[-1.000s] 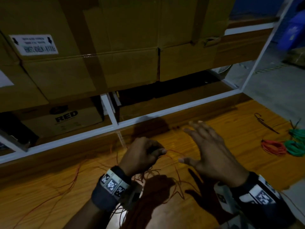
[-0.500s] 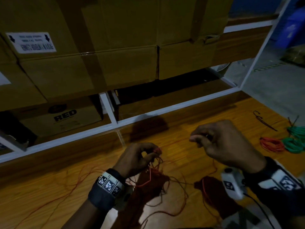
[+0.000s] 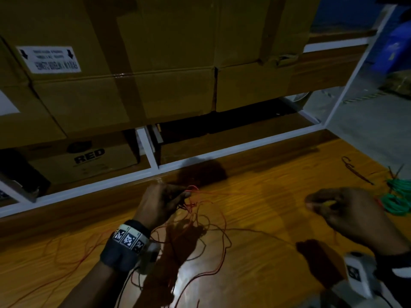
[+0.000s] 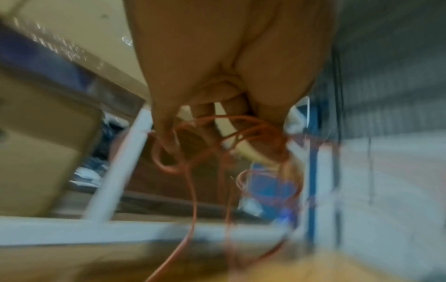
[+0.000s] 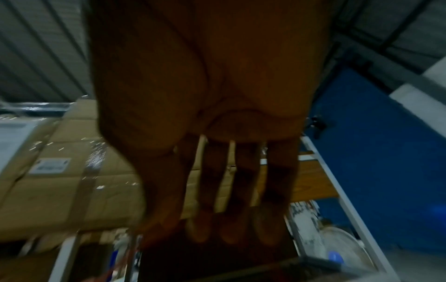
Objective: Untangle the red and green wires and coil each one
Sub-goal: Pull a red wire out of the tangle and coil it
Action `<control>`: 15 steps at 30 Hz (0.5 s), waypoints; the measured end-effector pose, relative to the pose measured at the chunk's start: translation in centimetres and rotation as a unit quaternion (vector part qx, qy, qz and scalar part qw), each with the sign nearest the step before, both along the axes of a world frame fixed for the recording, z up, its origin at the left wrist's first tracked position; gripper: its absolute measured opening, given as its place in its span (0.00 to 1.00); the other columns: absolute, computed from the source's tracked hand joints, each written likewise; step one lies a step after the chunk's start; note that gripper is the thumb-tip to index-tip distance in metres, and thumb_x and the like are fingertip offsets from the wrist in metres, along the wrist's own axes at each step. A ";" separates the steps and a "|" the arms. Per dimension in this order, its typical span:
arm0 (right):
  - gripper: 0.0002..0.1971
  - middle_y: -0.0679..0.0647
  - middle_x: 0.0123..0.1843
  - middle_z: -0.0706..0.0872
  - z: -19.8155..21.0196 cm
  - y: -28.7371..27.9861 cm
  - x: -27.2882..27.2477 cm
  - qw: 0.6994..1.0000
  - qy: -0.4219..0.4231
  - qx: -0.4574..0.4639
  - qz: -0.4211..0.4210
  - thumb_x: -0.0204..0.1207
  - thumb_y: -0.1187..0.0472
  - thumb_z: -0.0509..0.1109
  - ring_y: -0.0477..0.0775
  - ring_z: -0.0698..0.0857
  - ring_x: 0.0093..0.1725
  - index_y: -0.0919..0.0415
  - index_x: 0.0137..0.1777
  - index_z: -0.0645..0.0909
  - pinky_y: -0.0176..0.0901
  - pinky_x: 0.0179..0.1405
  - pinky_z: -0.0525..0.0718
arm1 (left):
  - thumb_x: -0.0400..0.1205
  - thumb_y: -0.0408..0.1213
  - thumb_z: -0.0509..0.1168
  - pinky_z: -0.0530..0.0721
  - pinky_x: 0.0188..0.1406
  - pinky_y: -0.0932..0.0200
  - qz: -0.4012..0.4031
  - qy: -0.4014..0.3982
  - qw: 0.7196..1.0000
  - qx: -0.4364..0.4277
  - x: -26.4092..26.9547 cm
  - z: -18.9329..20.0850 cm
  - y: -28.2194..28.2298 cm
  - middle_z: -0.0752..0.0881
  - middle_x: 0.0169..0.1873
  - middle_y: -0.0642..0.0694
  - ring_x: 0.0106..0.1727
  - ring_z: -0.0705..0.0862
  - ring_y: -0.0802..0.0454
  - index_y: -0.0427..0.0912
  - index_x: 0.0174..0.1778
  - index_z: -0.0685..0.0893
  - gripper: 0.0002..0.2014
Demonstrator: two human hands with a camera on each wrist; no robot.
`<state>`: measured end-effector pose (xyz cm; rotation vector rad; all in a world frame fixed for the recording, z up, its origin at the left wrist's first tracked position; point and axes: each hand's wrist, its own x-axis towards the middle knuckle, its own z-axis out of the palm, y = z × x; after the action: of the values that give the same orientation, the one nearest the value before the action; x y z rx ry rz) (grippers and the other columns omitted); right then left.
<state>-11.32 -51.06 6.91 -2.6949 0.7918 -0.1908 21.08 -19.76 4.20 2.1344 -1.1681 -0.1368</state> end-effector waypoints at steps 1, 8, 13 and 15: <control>0.27 0.32 0.67 0.84 -1.6 0.4 0.5 0.999 0.033 0.016 0.024 0.65 0.25 0.77 0.42 0.86 0.53 0.23 0.66 0.79 0.53 0.51 0.91 | 0.84 0.53 0.66 0.78 0.30 0.69 -0.020 -0.037 0.999 -0.009 -0.2 0.1 -0.3 0.89 0.36 0.59 0.35 0.86 0.61 0.52 0.50 0.93 0.13; 0.27 0.39 0.68 0.85 1.7 11.6 11.2 0.980 -0.055 0.126 0.147 0.83 0.31 0.59 0.40 0.80 0.66 0.43 0.74 0.80 0.44 0.65 0.81 | 0.84 0.59 0.63 0.70 0.66 0.41 -0.056 -0.182 0.981 -0.034 -3.8 0.3 -3.5 0.89 0.43 0.61 0.56 0.84 0.56 0.57 0.48 0.93 0.15; 0.13 0.44 0.32 0.80 0.7 12.9 14.2 0.979 -0.089 0.120 0.137 0.87 0.47 0.67 0.41 0.77 0.33 0.49 0.41 0.83 0.48 0.31 0.75 | 0.82 0.54 0.64 0.64 0.72 0.38 -0.045 -0.197 0.978 -0.044 -3.8 -0.3 -3.1 0.90 0.46 0.61 0.61 0.82 0.56 0.58 0.50 0.92 0.12; 0.15 0.45 0.33 0.83 2.5 12.1 13.4 0.975 -0.106 0.125 0.148 0.87 0.49 0.67 0.43 0.81 0.34 0.49 0.38 0.83 0.52 0.35 0.83 | 0.83 0.56 0.63 0.62 0.75 0.37 -0.037 -0.165 0.984 -0.050 -2.6 -1.0 -2.3 0.90 0.49 0.60 0.63 0.82 0.59 0.59 0.49 0.92 0.13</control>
<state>2.12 -38.99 9.46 -2.4618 0.3203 -0.2814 18.47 -22.01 3.23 2.0755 -1.4115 0.2490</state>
